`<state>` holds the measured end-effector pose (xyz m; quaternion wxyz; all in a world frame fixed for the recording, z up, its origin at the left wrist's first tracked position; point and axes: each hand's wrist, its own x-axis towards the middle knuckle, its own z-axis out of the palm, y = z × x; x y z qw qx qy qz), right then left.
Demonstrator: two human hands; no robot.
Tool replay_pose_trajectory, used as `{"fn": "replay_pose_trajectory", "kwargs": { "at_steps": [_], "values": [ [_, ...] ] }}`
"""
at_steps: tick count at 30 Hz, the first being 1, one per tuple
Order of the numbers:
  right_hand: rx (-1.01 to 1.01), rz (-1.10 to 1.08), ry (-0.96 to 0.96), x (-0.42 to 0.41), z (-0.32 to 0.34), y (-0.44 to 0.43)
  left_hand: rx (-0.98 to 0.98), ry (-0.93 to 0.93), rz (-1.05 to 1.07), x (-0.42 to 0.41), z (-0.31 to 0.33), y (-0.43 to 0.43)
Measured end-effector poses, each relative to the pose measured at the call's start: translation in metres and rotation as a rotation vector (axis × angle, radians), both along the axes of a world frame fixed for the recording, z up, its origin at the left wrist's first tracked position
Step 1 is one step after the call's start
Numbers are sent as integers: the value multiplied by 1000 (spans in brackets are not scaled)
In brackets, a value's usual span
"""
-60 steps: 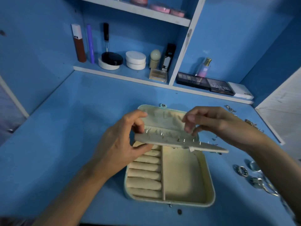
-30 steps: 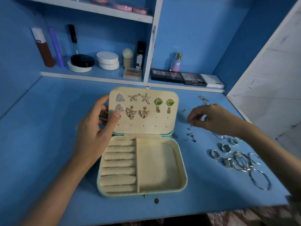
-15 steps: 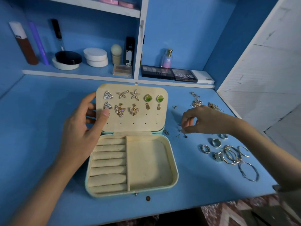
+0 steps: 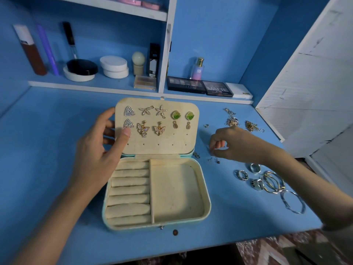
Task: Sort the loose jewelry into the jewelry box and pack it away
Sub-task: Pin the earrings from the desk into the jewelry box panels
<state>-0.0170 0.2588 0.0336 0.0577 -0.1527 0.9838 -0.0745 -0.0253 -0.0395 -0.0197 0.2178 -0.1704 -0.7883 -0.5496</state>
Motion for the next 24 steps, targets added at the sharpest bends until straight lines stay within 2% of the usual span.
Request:
{"fn": "replay_pose_trajectory", "kwargs": {
  "at_steps": [6, 12, 16, 24],
  "values": [
    [-114, 21, 87, 2, -6, -8, -17, -3, 9, 1, 1, 0],
    [-164, 56, 35, 4, -11, -19, -29, 0, 11, 1, 1, 0],
    [-231, 5, 74, 4, -15, -21, -12, 0, 15, 1, 3, 1],
    [-524, -163, 122, 9, 5, -21, 11, -10, 36, 1, 1, 3]
  ]
}}
